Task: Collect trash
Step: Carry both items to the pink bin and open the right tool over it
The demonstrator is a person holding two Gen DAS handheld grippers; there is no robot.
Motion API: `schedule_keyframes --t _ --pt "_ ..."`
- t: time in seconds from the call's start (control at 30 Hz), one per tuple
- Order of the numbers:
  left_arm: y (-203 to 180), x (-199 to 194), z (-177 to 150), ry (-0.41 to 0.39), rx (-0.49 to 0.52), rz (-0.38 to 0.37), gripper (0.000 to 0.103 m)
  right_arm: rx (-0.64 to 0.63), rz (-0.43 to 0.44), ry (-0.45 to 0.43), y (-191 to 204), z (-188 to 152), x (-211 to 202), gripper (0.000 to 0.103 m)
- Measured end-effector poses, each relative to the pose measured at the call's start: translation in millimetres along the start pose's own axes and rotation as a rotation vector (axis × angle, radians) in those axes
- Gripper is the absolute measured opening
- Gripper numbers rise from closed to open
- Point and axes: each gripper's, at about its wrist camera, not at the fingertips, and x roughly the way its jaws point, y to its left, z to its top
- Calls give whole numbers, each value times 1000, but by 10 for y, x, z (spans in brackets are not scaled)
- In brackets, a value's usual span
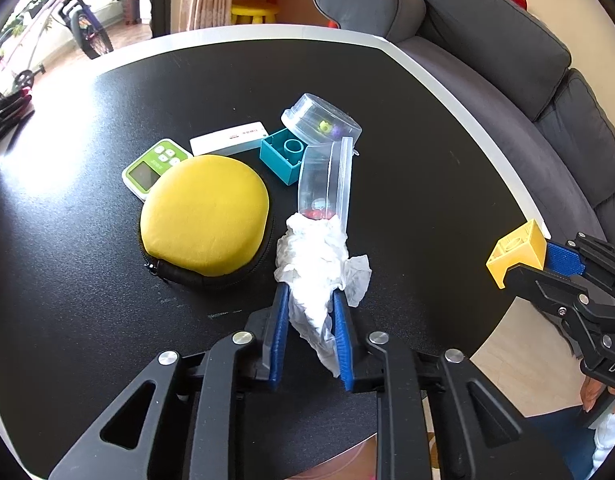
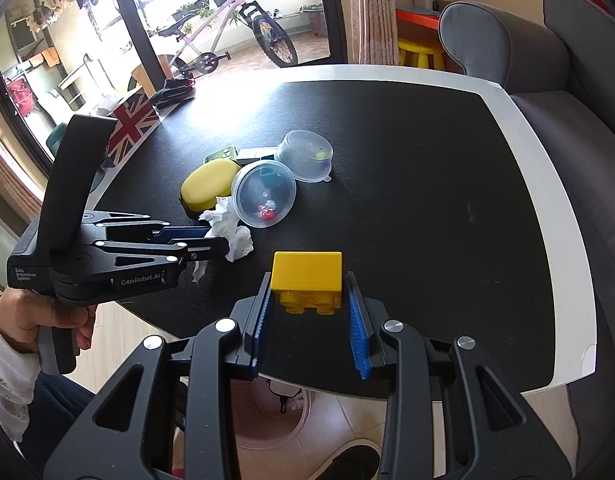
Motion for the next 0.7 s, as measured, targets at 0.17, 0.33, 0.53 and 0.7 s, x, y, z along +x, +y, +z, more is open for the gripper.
schedule_keyframes --t 0.17,0.33,0.53,0.7 --pt "-2 -74 -25 -12 14 3 15 -4 1 -3 6 -2 -6 34" --pt "15 -249 -95 -31 23 8 15 -11 1 -6 32 -6 -23 34" --pt "44 -441 -168 -57 33 17 15 -34 7 -16 116 8 -57 34" --pt "50 -621 -238 -86 45 24 15 -64 12 -19 224 8 -87 34"
